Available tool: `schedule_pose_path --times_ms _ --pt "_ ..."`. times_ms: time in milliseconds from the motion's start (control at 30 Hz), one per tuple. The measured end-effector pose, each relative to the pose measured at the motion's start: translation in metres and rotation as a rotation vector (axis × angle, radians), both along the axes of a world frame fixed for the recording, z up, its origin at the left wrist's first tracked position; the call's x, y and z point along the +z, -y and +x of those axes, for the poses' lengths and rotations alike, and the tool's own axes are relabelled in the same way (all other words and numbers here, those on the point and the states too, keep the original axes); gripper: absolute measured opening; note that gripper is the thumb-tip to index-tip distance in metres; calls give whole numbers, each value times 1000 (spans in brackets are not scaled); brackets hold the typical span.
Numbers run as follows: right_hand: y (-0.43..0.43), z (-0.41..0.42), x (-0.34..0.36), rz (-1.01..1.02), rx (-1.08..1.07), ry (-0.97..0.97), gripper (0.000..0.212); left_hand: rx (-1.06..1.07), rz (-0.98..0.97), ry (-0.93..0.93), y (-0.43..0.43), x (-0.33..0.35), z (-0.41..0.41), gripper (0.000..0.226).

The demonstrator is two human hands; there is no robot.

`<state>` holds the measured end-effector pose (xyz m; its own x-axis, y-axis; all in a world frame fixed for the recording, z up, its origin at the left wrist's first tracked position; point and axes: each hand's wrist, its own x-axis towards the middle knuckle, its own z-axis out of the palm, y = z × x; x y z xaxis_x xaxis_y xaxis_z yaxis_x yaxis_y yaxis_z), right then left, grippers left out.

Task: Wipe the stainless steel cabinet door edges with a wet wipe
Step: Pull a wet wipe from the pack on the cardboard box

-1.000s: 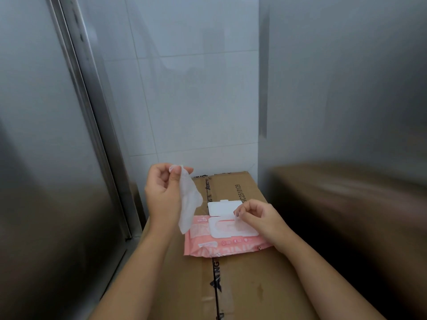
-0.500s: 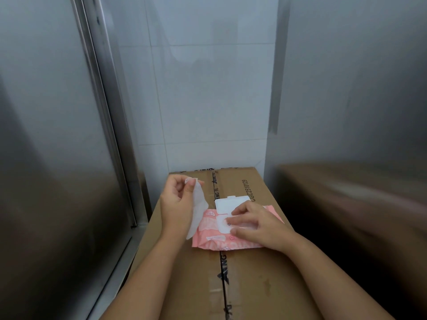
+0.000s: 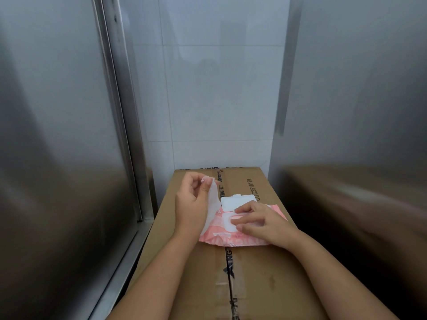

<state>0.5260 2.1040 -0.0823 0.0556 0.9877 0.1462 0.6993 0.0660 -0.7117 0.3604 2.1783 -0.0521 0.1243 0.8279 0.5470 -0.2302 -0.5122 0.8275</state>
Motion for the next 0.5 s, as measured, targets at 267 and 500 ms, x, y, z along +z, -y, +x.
schedule_pose_path --times_ms 267,500 --pt "18 -25 44 248 -9 -121 34 -99 23 186 33 35 -11 14" --pt "43 -74 80 385 143 -215 26 -331 22 310 74 68 -40 17"
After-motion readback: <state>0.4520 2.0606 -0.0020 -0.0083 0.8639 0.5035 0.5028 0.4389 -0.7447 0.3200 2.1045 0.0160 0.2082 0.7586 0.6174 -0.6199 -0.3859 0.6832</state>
